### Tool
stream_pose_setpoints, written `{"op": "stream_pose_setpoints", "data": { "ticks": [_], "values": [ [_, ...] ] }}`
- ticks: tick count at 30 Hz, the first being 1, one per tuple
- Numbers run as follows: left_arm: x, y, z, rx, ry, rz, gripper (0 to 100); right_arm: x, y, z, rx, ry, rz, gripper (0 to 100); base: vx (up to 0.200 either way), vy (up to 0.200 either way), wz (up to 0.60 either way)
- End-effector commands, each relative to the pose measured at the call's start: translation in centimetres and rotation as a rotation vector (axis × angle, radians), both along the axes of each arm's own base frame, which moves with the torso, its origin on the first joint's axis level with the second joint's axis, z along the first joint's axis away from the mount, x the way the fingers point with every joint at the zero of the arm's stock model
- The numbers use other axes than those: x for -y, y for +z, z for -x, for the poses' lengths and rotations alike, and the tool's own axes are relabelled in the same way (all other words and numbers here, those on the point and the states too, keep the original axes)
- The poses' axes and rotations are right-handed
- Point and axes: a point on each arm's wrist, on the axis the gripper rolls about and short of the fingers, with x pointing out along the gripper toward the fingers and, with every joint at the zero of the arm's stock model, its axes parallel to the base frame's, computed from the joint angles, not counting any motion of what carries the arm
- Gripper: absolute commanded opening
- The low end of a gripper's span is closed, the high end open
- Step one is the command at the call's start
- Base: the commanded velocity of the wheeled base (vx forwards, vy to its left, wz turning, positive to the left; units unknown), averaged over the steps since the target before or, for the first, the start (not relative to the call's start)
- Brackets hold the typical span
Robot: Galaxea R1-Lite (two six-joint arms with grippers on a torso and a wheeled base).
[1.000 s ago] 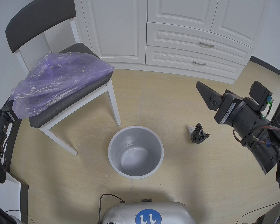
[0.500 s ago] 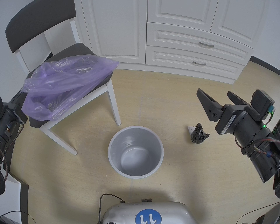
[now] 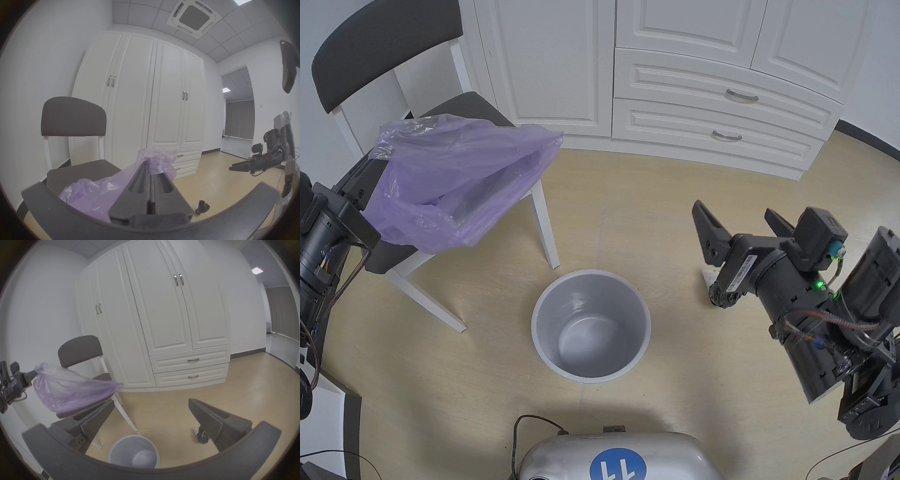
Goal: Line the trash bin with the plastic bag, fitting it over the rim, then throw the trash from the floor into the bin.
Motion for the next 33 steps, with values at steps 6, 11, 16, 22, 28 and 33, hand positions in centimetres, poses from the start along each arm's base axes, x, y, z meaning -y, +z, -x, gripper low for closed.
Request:
{"op": "stream_pose_setpoints", "data": {
  "ticks": [6,11,16,22,28,33],
  "values": [
    [2.5,-0.9,1.2,-0.007,-0.081,-0.037,0,-2.2,-2.7,0.8,-0.057,0.071,0.076,100,0.0,0.0,0.0],
    [3.7,-1.1,1.9,-0.014,-0.131,-0.036,0,-2.4,-3.0,0.7,-0.064,0.075,0.081,100,0.0,0.0,0.0],
    [5.1,-1.5,2.9,-0.026,-0.195,-0.044,0,-2.4,-3.3,0.9,-0.072,0.081,0.093,100,0.0,0.0,0.0],
    [6.2,-2.3,4.1,-0.03,-0.274,-0.084,0,-2.8,-3.7,0.7,-0.076,0.09,0.079,100,0.0,0.0,0.0],
    [7.1,-3.0,5.2,-0.029,-0.344,-0.12,0,-2.8,-4.1,0.8,-0.079,0.113,0.085,100,0.0,0.0,0.0],
    [7.3,-3.1,5.6,-0.028,-0.372,-0.12,0,-3.1,-5.8,0.5,-0.117,0.113,0.132,100,0.0,0.0,0.0]
  ]
}}
